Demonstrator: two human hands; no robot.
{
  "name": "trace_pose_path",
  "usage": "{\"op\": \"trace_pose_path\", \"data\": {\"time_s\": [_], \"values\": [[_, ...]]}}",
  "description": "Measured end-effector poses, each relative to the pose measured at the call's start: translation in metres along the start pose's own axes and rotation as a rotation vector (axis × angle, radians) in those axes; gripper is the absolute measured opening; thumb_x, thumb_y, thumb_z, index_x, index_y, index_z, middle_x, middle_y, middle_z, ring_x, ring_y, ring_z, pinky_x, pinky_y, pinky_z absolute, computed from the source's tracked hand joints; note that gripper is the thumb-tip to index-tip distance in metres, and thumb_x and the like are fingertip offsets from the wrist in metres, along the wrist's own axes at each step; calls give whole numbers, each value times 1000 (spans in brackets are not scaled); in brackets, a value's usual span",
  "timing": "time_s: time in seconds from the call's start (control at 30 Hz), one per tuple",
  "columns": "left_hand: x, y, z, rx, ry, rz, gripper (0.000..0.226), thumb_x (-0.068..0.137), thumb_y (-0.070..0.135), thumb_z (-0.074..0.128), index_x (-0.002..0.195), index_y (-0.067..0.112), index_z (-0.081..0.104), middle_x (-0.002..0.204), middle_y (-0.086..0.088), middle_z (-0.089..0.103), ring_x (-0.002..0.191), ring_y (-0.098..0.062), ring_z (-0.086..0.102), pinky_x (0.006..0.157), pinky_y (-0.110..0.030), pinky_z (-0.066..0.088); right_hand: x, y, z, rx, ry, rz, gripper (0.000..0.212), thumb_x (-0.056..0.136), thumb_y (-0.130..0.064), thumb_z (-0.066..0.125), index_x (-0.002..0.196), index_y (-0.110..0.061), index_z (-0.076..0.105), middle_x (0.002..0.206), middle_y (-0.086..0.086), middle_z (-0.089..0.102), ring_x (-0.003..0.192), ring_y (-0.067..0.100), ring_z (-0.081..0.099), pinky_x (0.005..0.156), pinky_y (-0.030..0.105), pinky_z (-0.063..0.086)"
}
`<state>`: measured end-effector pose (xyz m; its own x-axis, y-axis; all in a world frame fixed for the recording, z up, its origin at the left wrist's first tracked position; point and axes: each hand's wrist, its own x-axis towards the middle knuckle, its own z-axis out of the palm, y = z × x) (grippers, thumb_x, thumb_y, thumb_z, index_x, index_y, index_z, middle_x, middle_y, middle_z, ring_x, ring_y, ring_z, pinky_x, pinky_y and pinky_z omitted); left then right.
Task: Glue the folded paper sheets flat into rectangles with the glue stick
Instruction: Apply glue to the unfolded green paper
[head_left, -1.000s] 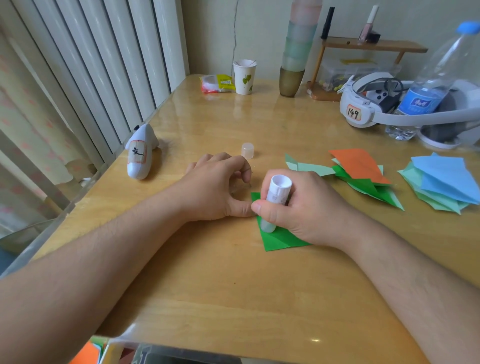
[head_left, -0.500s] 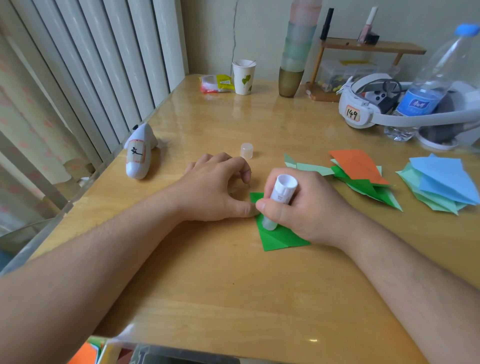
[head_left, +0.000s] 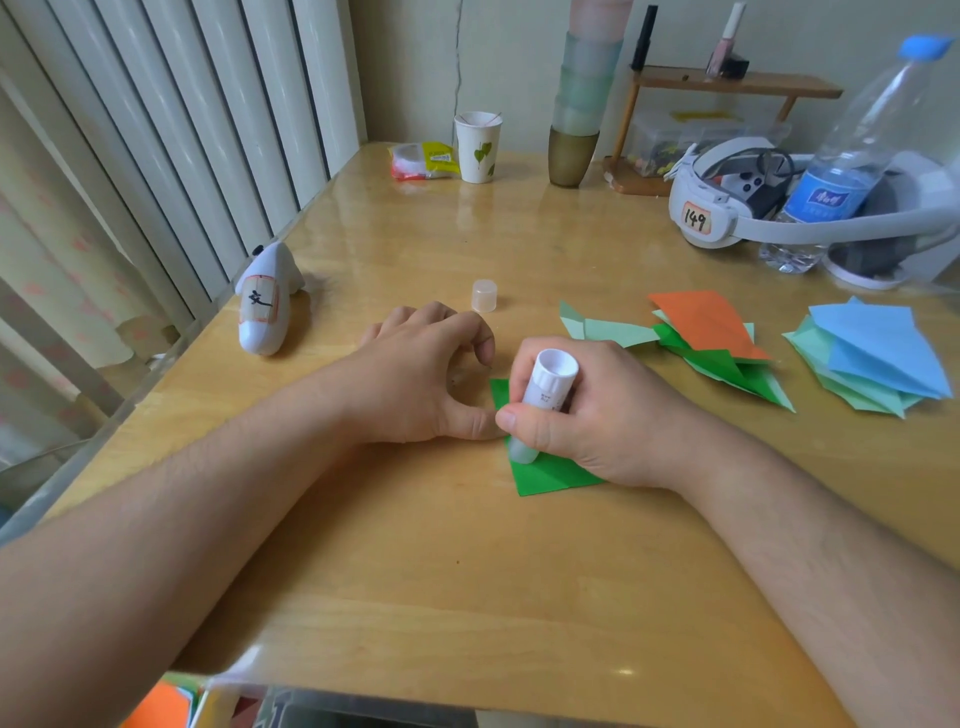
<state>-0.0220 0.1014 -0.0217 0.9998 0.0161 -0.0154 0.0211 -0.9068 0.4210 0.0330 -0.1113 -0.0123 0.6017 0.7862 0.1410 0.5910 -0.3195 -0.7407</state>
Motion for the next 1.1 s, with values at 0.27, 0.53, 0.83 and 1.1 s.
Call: {"op": "trace_pose_path", "data": {"time_s": [0.27, 0.53, 0.83, 1.1], "values": [[-1, 1, 0, -13, 18, 18, 62, 56, 77, 71, 104, 47, 46, 116, 18, 44, 113, -14, 34, 105, -41, 32, -4, 5, -16, -141, 65, 43, 24, 74, -45, 69, 78, -24, 58, 65, -4, 58, 62, 12, 49, 57, 26, 39], [-1, -1, -2, -22, 7, 33, 58, 61, 76, 75, 104, 49, 47, 120, 19, 44, 118, -13, 34, 106, -40, 31, -7, 16, -27, -138, 65, 64, 26, 74, -44, 69, 75, -22, 56, 60, -10, 52, 60, 9, 44, 61, 35, 39], [-3, 1, -2, -25, -3, 19, 59, 58, 77, 71, 104, 49, 47, 120, 19, 44, 117, -14, 33, 106, -42, 32, 0, 17, -27, 162, 358, 22, 31, 78, -32, 66, 73, -7, 49, 56, -5, 44, 59, 16, 44, 61, 39, 39], [-4, 3, 1, -23, 24, 8, 55, 62, 77, 70, 101, 49, 45, 114, 23, 43, 116, -15, 33, 104, -39, 29, -2, 6, -2, 9, 146, -40, 22, 77, -39, 72, 74, -22, 59, 60, -13, 51, 59, 6, 44, 57, 25, 37]]}}
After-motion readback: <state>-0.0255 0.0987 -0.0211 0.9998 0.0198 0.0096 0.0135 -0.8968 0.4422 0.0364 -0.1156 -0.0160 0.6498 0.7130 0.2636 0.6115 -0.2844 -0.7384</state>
